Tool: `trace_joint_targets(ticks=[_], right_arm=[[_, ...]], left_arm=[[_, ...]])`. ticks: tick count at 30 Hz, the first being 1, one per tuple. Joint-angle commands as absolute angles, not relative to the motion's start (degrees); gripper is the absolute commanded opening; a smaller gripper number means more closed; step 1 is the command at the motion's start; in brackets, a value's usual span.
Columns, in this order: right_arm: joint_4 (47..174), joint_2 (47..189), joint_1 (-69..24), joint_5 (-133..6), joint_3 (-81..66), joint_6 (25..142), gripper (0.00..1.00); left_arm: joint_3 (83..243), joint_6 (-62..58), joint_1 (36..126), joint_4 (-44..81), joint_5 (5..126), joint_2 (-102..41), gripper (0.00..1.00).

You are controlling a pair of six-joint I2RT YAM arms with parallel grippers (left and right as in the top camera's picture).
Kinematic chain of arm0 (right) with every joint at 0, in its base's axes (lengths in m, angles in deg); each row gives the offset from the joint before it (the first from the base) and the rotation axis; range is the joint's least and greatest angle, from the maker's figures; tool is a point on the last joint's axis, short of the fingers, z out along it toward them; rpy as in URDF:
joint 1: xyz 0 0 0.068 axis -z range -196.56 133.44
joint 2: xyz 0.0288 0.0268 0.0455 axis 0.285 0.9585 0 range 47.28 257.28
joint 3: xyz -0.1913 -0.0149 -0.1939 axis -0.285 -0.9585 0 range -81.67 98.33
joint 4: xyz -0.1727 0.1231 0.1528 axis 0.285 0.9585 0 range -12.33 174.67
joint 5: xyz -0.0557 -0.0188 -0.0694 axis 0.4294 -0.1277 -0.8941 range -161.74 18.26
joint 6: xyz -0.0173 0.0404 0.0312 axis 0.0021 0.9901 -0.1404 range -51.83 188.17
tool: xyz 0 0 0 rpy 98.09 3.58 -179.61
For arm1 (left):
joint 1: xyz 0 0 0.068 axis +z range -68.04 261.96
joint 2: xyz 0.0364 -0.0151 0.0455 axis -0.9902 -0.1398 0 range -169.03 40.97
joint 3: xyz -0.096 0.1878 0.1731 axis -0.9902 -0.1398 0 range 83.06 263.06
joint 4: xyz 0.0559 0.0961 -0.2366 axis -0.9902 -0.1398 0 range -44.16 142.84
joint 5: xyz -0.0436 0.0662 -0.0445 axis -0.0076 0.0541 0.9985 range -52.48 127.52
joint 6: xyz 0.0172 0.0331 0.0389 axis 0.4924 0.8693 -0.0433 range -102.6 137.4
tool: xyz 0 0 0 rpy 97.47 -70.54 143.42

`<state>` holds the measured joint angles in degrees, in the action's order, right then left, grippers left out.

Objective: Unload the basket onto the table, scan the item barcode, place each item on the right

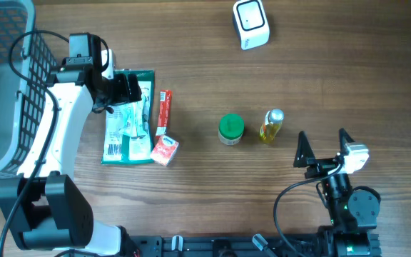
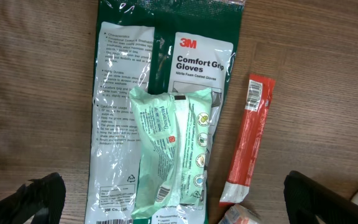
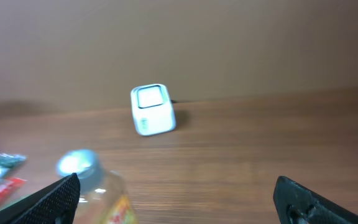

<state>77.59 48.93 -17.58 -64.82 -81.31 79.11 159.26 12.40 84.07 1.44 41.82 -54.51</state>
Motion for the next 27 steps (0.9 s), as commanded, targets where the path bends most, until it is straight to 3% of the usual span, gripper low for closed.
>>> trace_joint_targets(ticks=[1, 4, 5, 8, 10, 12, 13, 15, 17, 23, 27], right_arm=[[81.3, 49.0, -17.4, -57.2, -77.8, 85.6, 1.0], [92.1, 50.5, -17.4, -58.7, -61.3, 84.8, 1.0], [103.4, 59.0, -17.4, -58.7, -43.2, 84.7, 1.0], [126.5, 76.1, -17.4, -58.7, -17.2, 84.3, 1.0], [139.7, 87.7, -17.4, -58.5, -2.6, 83.3, 1.0], [144.6, 94.9, -17.4, -55.1, 4.9, 83.4, 1.0], [145.7, 97.0, -17.4, -48.9, 5.6, 83.4, 1.0], [146.7, 98.8, -17.4, -42.1, 5.5, 83.4, 0.79], [150.2, 100.1, -17.4, -44.2, 4.9, 86.9, 0.71], [157.0, 101.1, -17.8, -45.4, 2.9, 87.8, 0.66], [158.1, 106.2, -23.2, -48.5, 2.9, 87.9, 0.66]], left_arm=[[159.9, 12.5, 84.3, 1.3, 41.3, -53.6, 1.0], [159.9, 12.5, 84.3, 1.3, 41.3, -53.6, 1.0], [159.9, 12.5, 84.3, 1.3, 41.3, -53.6, 1.0], [159.9, 12.5, 84.3, 1.3, 41.3, -53.6, 1.0], [159.9, 12.5, 84.3, 1.3, 41.3, -53.6, 1.0], [159.9, 12.5, 84.3, 1.3, 41.3, -53.6, 1.0], [159.9, 12.5, 84.3, 1.3, 41.3, -53.6, 1.0], [159.9, 12.5, 84.3, 1.3, 41.3, -53.6, 1.0], [159.9, 12.5, 84.3, 1.3, 41.3, -53.6, 1.0], [159.9, 12.5, 84.3, 1.3, 41.3, -53.6, 1.0], [159.9, 12.5, 84.3, 1.3, 41.3, -53.6, 1.0]])
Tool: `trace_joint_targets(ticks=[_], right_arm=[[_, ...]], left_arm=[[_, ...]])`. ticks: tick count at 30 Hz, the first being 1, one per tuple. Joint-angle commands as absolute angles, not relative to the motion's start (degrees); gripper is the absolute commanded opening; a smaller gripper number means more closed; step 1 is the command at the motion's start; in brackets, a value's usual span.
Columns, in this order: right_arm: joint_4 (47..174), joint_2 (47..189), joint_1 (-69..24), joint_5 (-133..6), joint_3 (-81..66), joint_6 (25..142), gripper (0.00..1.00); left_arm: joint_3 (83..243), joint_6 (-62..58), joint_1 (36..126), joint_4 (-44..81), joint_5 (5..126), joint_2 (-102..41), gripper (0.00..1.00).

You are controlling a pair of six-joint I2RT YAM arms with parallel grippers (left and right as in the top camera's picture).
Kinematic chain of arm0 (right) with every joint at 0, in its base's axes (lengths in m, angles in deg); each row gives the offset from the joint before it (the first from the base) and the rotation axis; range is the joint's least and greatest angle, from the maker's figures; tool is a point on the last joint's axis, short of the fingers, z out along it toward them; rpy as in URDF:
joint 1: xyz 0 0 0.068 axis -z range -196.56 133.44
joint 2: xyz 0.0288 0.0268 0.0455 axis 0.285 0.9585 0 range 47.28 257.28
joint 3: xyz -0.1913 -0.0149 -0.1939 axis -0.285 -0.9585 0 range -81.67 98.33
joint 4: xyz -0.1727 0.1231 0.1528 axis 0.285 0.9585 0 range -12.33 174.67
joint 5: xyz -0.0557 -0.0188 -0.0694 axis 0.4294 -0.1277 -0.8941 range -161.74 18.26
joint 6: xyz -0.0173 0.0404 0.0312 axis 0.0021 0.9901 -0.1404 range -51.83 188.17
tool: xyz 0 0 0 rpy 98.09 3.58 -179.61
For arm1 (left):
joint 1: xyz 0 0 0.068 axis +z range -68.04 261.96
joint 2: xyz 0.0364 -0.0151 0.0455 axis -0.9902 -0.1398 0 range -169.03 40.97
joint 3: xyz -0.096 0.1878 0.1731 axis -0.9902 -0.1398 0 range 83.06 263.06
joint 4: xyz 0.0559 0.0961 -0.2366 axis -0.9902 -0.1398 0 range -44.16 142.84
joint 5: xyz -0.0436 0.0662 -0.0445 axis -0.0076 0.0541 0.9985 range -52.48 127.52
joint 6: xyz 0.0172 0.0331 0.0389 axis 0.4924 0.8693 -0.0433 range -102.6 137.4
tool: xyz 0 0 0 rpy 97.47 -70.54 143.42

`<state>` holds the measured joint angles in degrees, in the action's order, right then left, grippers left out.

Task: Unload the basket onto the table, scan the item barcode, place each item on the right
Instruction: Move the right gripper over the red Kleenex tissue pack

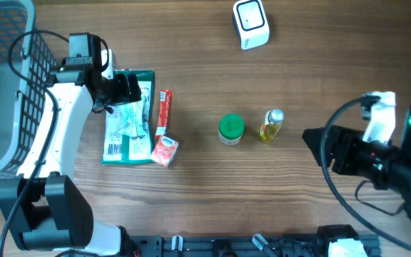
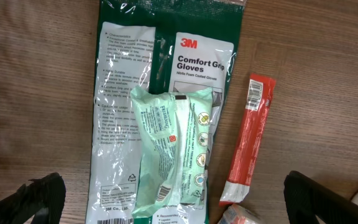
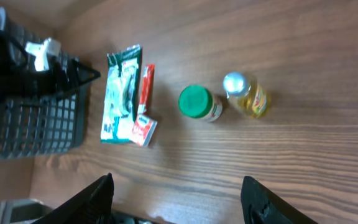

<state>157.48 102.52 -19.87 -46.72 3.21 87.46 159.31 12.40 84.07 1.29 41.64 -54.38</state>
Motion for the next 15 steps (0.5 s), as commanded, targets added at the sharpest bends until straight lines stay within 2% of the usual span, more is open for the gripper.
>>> trace_joint_targets(ticks=[1, 3, 4, 8, 11, 15], right_arm=[[158.1, 107.6, -25.3, -48.5, 2.9, 88.3, 0.66], [157.6, 111.8, -31.5, -52.4, 2.9, 91.8, 0.66], [156.3, 115.3, -37.9, -55.7, 2.9, 95.0, 0.66], [145.8, 125.2, -52.1, -58.7, 2.9, 100.3, 0.66], [132.9, 140.3, -64.5, -58.9, 3.0, 103.2, 0.65], [123.5, 153.7, -69.9, -58.9, 2.9, 105.5, 0.67]], left_arm=[[159.9, 12.5, 84.3, 1.3, 41.3, -53.6, 1.0], [159.9, 12.5, 84.3, 1.3, 41.3, -53.6, 1.0], [159.9, 12.5, 84.3, 1.3, 41.3, -53.6, 1.0], [159.9, 12.5, 84.3, 1.3, 41.3, -53.6, 1.0], [159.9, 12.5, 84.3, 1.3, 41.3, -53.6, 1.0], [159.9, 12.5, 84.3, 1.3, 41.3, -53.6, 1.0]])
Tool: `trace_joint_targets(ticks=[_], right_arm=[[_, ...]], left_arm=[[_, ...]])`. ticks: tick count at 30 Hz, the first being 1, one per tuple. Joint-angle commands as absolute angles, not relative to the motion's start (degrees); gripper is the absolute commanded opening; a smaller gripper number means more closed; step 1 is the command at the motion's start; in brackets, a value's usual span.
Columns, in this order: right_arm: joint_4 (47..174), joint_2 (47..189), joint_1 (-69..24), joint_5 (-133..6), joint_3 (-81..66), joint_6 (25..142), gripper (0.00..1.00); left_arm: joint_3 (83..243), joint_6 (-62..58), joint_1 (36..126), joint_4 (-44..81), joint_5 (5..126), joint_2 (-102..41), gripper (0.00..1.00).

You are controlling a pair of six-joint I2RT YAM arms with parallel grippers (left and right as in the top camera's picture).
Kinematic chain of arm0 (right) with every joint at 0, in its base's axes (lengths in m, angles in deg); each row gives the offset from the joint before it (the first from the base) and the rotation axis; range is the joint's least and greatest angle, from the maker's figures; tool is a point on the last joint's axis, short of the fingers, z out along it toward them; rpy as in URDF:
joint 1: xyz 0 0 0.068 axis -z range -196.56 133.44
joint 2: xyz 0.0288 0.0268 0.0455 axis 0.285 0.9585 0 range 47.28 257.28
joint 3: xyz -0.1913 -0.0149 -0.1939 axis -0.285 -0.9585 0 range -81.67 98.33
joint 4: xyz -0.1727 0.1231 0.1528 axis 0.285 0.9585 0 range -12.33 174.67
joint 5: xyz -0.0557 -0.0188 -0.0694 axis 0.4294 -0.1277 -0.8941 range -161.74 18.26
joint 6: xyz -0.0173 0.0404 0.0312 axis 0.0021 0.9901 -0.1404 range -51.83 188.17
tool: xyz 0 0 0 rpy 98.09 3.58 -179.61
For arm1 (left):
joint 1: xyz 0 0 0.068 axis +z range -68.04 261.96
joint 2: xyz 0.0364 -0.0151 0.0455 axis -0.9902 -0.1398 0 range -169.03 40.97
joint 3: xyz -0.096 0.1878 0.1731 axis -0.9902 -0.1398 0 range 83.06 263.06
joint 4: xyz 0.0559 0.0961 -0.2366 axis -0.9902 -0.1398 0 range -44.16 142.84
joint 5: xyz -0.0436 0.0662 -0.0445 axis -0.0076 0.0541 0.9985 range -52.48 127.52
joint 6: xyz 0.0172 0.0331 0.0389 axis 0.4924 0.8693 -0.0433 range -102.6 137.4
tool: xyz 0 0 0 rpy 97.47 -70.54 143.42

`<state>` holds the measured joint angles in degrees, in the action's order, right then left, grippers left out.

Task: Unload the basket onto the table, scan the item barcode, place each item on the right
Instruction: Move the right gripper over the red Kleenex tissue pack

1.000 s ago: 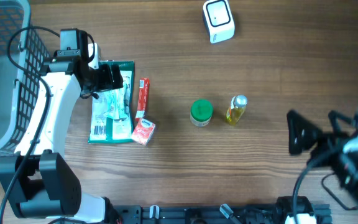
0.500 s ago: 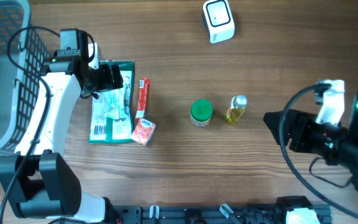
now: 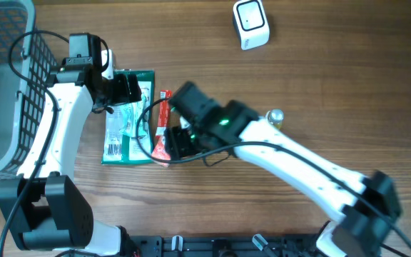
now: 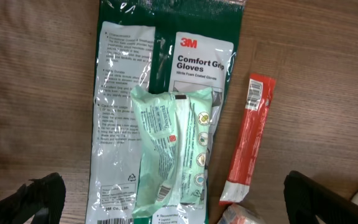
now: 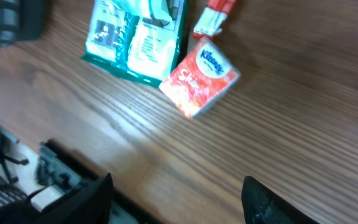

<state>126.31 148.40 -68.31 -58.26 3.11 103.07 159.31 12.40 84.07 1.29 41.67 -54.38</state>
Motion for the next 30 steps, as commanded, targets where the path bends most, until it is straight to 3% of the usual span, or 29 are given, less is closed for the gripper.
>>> trace_joint_targets(ticks=[1, 4, 9, 24, 26, 30], right_arm=[[122.8, 156.0, -70.2, -58.9, 3.0, 105.9, 0.67], [121.2, 160.2, -70.3, -58.9, 2.9, 105.8, 0.65], [117.4, 164.8, -70.4, -59.6, 2.9, 105.8, 0.45], [116.1, 169.8, -70.4, -65.1, 2.9, 105.8, 0.36], [116.8, 170.1, -70.3, -66.5, 2.9, 105.0, 0.19], [117.8, 169.1, -66.7, -67.6, 3.1, 95.0, 0.17]], left_arm=[[159.9, 12.5, 84.3, 1.3, 41.3, -53.6, 1.0], [159.9, 12.5, 84.3, 1.3, 41.3, -53.6, 1.0], [159.9, 12.5, 84.3, 1.3, 41.3, -53.6, 1.0], [159.9, 12.5, 84.3, 1.3, 41.3, -53.6, 1.0], [159.9, 12.5, 84.3, 1.3, 41.3, -53.6, 1.0], [159.9, 12.5, 84.3, 1.3, 41.3, -53.6, 1.0]])
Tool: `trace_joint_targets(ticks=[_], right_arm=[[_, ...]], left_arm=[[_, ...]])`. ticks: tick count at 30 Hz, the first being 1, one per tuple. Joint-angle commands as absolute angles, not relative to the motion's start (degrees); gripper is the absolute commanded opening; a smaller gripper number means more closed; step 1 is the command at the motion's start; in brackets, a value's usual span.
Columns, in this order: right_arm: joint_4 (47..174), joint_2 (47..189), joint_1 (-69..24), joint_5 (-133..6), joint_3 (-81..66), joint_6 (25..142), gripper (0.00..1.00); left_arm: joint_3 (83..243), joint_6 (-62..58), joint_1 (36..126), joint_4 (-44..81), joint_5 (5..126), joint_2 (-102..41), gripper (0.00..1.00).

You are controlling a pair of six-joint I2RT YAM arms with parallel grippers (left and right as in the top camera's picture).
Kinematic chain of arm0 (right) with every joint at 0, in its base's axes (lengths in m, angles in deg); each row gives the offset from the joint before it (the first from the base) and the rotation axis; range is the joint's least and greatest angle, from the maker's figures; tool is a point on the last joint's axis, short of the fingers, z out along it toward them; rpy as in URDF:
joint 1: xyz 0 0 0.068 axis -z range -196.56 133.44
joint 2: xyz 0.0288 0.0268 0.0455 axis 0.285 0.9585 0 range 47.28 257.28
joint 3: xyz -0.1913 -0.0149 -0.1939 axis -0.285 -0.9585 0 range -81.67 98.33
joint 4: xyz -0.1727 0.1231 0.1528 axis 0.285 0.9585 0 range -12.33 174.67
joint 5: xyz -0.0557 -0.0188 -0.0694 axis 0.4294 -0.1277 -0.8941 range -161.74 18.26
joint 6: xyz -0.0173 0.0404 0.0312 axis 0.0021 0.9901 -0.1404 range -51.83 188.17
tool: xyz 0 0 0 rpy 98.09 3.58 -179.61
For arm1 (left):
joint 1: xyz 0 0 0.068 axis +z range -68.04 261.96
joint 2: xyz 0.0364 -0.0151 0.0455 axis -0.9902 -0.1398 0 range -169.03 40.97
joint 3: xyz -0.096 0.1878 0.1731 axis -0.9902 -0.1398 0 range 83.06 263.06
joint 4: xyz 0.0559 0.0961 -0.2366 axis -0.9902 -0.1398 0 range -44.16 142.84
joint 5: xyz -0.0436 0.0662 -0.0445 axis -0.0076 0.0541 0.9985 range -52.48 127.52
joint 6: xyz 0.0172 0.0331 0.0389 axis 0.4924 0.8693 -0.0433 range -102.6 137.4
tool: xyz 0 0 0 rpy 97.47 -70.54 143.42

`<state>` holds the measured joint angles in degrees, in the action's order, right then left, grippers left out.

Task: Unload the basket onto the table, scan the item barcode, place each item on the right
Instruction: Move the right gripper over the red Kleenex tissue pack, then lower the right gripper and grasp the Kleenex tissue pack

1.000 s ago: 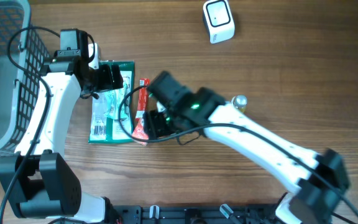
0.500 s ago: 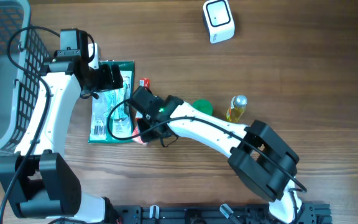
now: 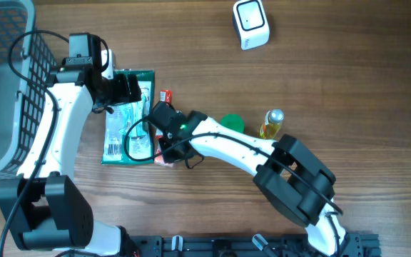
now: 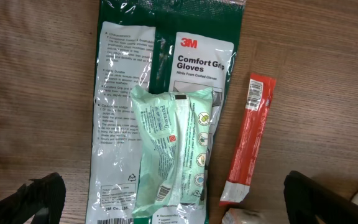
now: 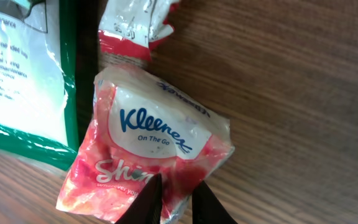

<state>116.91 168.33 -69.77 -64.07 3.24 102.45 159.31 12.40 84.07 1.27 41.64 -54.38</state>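
Observation:
A red and white Kleenex tissue pack [image 5: 160,124] lies on the wooden table beside a green gloves pack [image 4: 123,74]. My right gripper [image 5: 176,199] is down at the tissue pack's near edge. Its two fingers stand close together with the wrapper pinched between them. In the overhead view the right gripper [image 3: 166,148] covers most of the tissue pack. The white barcode scanner [image 3: 250,23] stands at the far side of the table. My left gripper [image 4: 173,202] hangs wide open over the gloves pack, holding nothing.
A pale green wipes pack [image 4: 173,149] lies on the gloves pack, with a red stick packet [image 4: 248,140] to its right. A green-lidded jar [image 3: 232,123] and a yellow bottle [image 3: 272,125] stand mid-table. A grey wire basket [image 3: 2,86] fills the left edge.
My right gripper was open well above the tissue pack. Now it is down at the pack with its fingers shut on the wrapper's edge. The left arm has not moved.
My right arm was low at the front right, open, facing the scanner. Then it stood raised at the right edge. Then it had reached across above the tissue pack. Now it grips that pack. The left gripper stayed open over the gloves pack throughout.

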Motion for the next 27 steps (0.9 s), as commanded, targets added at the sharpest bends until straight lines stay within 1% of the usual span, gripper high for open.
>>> trace_joint_targets(ticks=[1, 4, 6, 7, 9, 13, 17, 23, 27], right_arm=[[118.0, 169.0, -65.6, -67.6, 3.1, 93.3, 0.17], [120.4, 168.9, -60.5, -67.7, 3.7, 92.2, 0.23], [120.6, 168.0, -57.6, -64.6, 4.1, 90.6, 0.27], [121.6, 167.0, -57.1, -64.1, 4.8, 87.2, 0.32], [123.2, 163.9, -57.1, -64.1, 6.5, 86.2, 0.36], [124.1, 157.8, -58.7, -64.1, 7.4, 90.3, 0.37], [120.4, 158.5, -63.0, -66.2, 5.6, 92.1, 0.36], [115.2, 158.6, -69.8, -86.7, 0.3, 100.5, 0.4], [109.3, 158.6, -71.1, -88.9, -3.2, 101.3, 0.4]], left_arm=[[159.9, 12.5, 84.3, 1.3, 41.3, -53.6, 1.0], [159.9, 12.5, 84.3, 1.3, 41.3, -53.6, 1.0], [159.9, 12.5, 84.3, 1.3, 41.3, -53.6, 1.0], [159.9, 12.5, 84.3, 1.3, 41.3, -53.6, 1.0], [159.9, 12.5, 84.3, 1.3, 41.3, -53.6, 1.0], [159.9, 12.5, 84.3, 1.3, 41.3, -53.6, 1.0], [159.9, 12.5, 84.3, 1.3, 41.3, -53.6, 1.0], [159.9, 12.5, 84.3, 1.3, 41.3, -53.6, 1.0], [159.9, 12.5, 84.3, 1.3, 41.3, -53.6, 1.0]])
